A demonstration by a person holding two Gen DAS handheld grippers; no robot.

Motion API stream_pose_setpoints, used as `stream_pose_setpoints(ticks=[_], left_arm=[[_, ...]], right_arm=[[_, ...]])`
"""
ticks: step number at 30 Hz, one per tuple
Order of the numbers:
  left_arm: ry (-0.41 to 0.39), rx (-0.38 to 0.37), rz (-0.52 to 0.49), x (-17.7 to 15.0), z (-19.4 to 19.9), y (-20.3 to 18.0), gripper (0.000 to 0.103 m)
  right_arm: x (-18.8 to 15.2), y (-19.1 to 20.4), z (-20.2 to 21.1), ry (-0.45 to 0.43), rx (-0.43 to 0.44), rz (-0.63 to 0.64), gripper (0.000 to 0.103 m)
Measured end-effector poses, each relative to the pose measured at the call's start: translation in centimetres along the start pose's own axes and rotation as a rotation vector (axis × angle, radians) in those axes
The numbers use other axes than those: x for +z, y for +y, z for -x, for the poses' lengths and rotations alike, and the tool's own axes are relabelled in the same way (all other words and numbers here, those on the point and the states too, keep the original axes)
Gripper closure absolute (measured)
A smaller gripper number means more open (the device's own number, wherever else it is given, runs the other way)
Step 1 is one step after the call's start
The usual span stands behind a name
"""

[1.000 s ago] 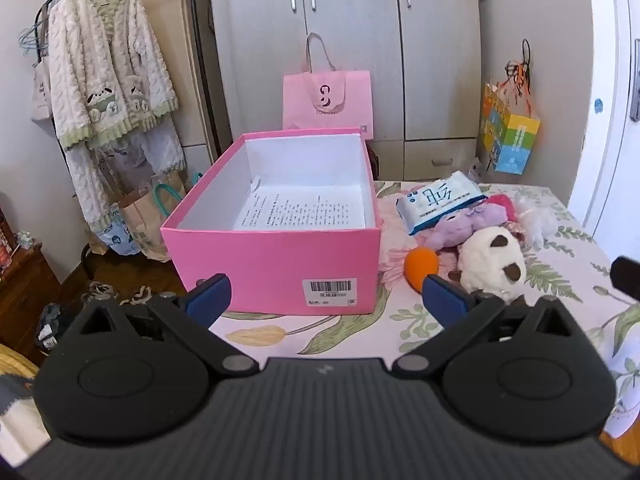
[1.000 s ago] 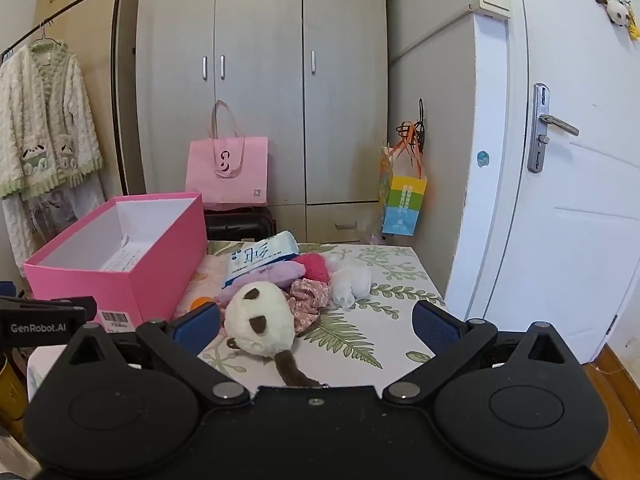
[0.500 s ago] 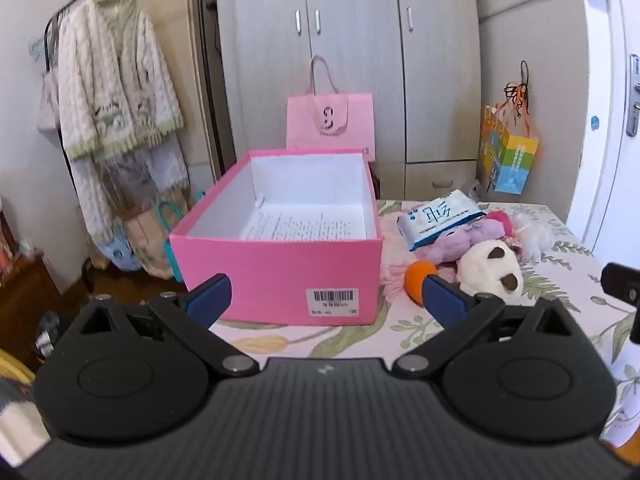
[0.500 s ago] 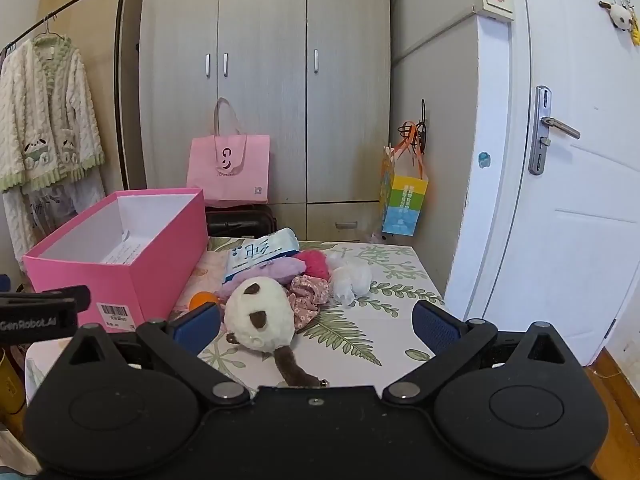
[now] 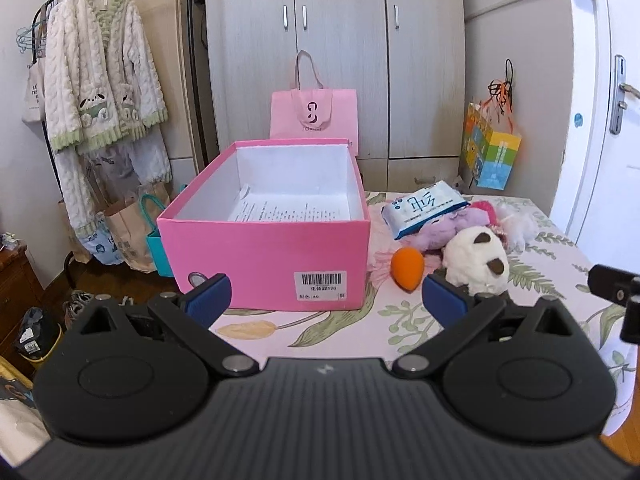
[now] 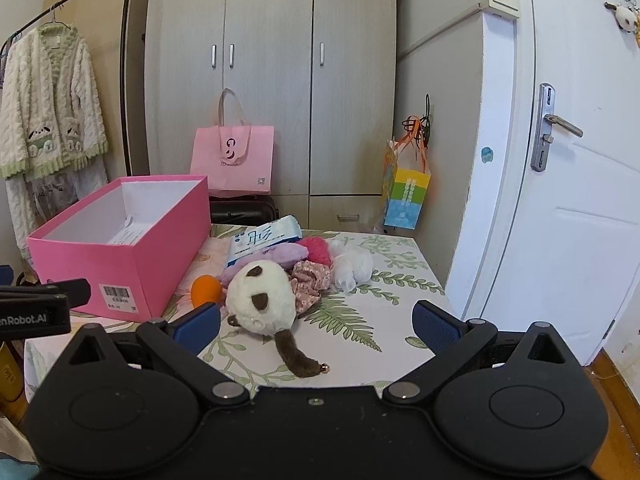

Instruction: Organize soft objects

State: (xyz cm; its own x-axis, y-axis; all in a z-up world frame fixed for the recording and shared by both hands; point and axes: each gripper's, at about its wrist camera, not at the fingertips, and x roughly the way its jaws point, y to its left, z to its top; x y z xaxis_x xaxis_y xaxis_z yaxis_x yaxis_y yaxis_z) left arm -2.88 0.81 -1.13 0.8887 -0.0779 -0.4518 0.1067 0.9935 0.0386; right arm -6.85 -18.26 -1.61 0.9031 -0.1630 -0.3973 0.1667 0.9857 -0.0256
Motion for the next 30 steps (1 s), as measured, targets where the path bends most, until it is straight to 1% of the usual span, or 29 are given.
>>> stream_pose_setpoints(ticks=[9, 13, 16, 20, 24, 28, 30], left_arm=[[0.001, -0.010, -0.016, -1.0, -0.4, -0.3, 0.000], [-0.021, 0.000, -0.011, -1.2, -0.4, -0.2, 0.000], [-0.040, 0.009, 0.015, -1.5, -0.4, 0.1, 0.000], [-0.054, 0.019, 0.020, -1.7, -0.3, 0.2, 0.000], [-0.066, 0.029, 0.013, -1.8, -0.3, 0.1, 0.000], [-0.060, 0.026, 0.004, -1.8, -0.4, 0.0, 0.000], [-0.060, 0.026, 0.004, -1.8, -0.4, 0.0, 0.000]], right_arm=[[-0.4, -0.2, -0.2, 0.015, 0.003, -0.007, 0.000], [-0.6, -0.3, -0.2, 0.014, 0.010, -0.006, 0.000], [-0.8, -0.5, 0.3, -0.027, 0.037, -0.027, 0.000], [-1.3, -0.7, 1.1, -0.072, 0.083, -0.062, 0.000], [-1.6, -0.6, 1.1, -0.084, 0.084, -0.046, 0.000], [-2.0, -0.4, 1.3, -0.101, 0.060, -0.023, 0.000], [-2.1, -0.4, 1.5, -0.107, 0.072, -0.021, 0.000]])
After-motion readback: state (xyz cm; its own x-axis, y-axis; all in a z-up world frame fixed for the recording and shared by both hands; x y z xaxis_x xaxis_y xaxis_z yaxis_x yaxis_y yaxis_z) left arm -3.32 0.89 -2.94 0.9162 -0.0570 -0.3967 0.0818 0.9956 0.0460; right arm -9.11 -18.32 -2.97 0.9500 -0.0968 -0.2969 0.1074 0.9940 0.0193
